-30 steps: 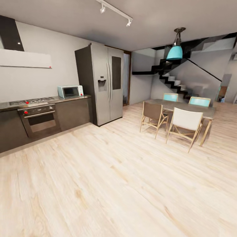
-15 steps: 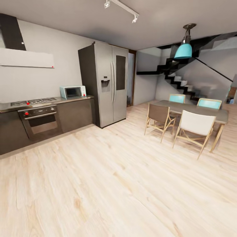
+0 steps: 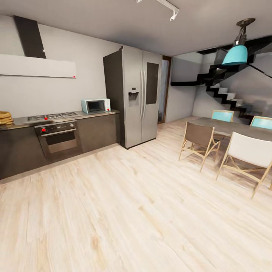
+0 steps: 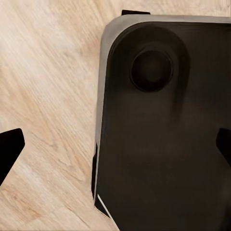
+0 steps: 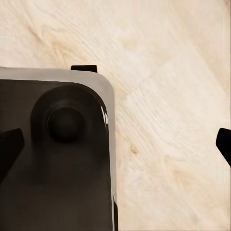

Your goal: In the kitchen, take the popcorn bag from the countertop, put it into the microwave, and heat it until the popcorn is cooked so the cooked popcorn ends up inside the bag.

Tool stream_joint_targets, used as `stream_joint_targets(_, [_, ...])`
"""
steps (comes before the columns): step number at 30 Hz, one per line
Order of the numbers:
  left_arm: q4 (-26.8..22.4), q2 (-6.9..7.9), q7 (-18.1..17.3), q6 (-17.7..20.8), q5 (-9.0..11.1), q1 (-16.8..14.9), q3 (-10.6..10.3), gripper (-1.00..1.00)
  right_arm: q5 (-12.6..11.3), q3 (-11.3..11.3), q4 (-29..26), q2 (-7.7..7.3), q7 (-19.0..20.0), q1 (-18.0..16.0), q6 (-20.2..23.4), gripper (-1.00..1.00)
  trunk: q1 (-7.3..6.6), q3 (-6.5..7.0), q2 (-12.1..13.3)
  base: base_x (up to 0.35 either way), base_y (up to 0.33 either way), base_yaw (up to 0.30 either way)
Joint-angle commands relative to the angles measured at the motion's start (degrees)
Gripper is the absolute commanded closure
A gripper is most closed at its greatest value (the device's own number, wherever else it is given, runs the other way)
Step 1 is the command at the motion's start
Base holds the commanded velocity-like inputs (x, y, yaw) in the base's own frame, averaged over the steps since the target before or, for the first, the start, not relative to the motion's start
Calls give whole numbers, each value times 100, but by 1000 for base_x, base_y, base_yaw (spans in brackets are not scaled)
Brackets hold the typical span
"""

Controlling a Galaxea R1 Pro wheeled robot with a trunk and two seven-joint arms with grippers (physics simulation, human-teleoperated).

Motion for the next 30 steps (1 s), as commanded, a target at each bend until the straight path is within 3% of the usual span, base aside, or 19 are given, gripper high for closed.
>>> stream_joint_targets(1, [-9, -2, 1, -3, 5, 3, 37, -100, -2, 1, -1, 0, -11, 0, -14, -100, 4, -4, -2, 340, 0, 232])
stream_joint_targets(7, [-9, -2, 1, -3, 7, 2, 37, -100, -2, 1, -1, 0, -11, 0, -14, -100, 4, -4, -2, 340, 0, 124])
stream_joint_targets(30, [-9, -2, 1, -2, 7, 1, 37, -100, 7, 19, 0, 0, -19, 0, -5, -100, 4, -4, -2, 340, 0, 3])
